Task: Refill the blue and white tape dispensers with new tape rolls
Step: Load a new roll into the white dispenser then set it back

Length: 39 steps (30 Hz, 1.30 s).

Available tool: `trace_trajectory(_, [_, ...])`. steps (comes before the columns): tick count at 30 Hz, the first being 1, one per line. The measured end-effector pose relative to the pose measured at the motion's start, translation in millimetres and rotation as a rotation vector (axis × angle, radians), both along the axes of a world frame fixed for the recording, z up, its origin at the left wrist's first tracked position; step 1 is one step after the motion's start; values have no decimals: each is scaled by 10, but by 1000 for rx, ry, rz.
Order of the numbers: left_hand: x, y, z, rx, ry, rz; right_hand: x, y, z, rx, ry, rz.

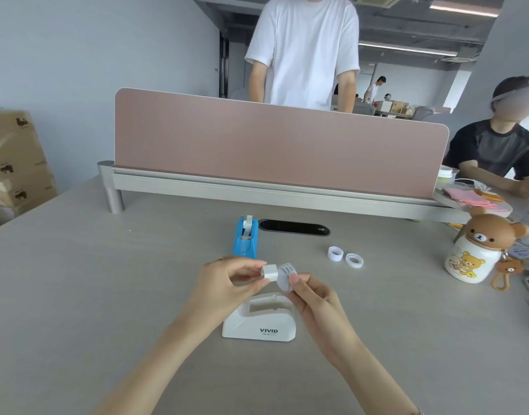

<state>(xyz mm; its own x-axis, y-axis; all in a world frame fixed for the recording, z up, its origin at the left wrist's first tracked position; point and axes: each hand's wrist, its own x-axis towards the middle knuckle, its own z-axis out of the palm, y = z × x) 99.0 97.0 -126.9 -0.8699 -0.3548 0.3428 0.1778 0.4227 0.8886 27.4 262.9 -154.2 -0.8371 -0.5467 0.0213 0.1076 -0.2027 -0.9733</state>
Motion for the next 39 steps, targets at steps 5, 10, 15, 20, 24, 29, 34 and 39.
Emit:
trace_trajectory(5, [-4, 66, 15, -22, 28, -20, 19, 47, 111, -107, -48, 50])
trace_trajectory(10, [30, 92, 73, -39, 30, -19, 25, 49, 160, -138, -89, 98])
trace_trajectory(15, [50, 108, 116, -49, 18, -16, 13, 55, 204, -71, -14, 118])
trace_trajectory(20, [54, 57, 148, -7, -18, -37, 32, 35, 257, -16, 48, 116])
trace_trajectory(24, [63, 75, 178, 10, -27, -32, 42, 31, 261, 10, 77, 110])
trace_trajectory(29, [70, 80, 177, 29, -29, -48, 39, 40, 264, 53, 117, 103])
trace_trajectory(34, [85, 87, 195, 63, -21, -79, 35, 58, 293, 112, 151, 106])
trace_trajectory(39, [95, 76, 198, 50, -43, -83, 53, 51, 301, 125, 155, 121])
